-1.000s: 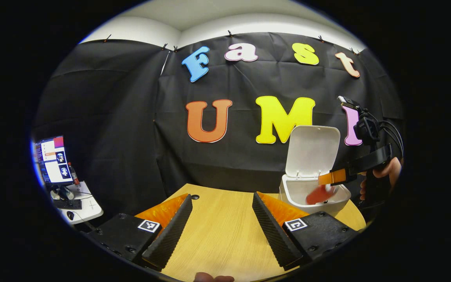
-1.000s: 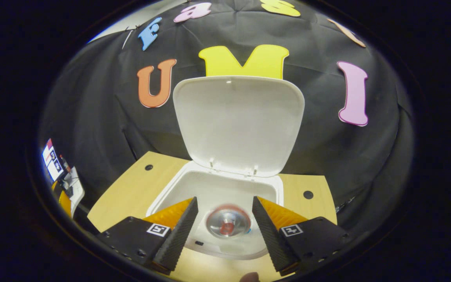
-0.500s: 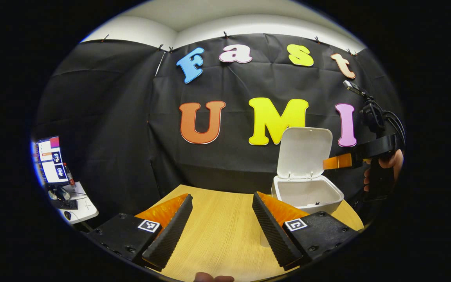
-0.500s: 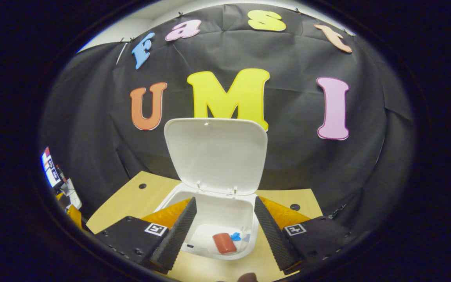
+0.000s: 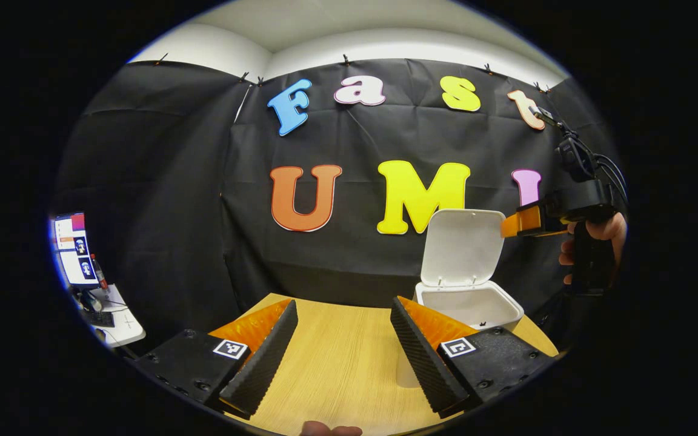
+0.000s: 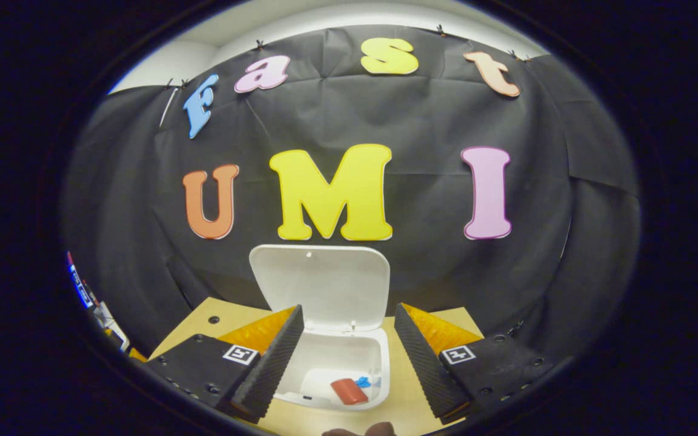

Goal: Press the lid of the desktop garbage bin to open it, pick up the crumpled paper on the desktop and throw it into the bin, then pick up the pop can on the desktop and drop it into the bin, and finally close the garbage bin lid.

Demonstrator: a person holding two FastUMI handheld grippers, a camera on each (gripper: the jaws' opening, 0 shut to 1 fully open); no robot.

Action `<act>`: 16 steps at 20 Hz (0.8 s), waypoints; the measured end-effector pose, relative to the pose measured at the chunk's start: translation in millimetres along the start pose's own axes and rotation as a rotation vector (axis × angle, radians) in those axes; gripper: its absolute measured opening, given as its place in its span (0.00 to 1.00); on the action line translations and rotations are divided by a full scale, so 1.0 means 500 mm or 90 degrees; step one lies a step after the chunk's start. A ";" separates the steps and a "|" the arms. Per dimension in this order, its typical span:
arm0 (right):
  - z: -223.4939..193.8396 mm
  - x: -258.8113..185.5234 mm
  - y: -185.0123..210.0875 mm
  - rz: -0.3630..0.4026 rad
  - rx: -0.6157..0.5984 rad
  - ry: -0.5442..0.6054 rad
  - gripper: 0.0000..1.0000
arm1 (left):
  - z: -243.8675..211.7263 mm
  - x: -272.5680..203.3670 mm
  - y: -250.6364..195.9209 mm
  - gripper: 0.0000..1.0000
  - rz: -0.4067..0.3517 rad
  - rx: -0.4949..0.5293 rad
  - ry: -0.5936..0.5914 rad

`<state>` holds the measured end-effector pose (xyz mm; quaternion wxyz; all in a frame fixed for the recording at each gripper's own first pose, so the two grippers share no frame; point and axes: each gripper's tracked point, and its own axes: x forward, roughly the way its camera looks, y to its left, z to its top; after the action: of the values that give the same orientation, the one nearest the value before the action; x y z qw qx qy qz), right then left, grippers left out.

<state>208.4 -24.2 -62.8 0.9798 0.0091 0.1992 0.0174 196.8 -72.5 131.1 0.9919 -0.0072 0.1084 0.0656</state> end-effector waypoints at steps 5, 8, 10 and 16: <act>0.090 0.018 0.029 0.006 -0.015 -0.045 0.94 | 0.035 0.007 0.004 0.99 -0.006 0.009 -0.021; 0.132 0.052 0.048 0.010 -0.026 -0.059 0.94 | 0.047 0.007 0.003 0.99 -0.007 0.008 -0.028; 0.156 0.083 0.058 0.008 -0.033 -0.070 0.94 | 0.055 0.008 0.001 0.99 -0.005 0.012 -0.032; 0.144 0.163 0.086 0.015 -0.038 -0.046 0.94 | 0.055 0.013 -0.001 0.99 0.007 0.003 -0.029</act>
<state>310.1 21.1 -27.0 0.9858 -0.0171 0.1633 0.0343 209.1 -71.4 156.5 0.9937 -0.0024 0.0863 0.0712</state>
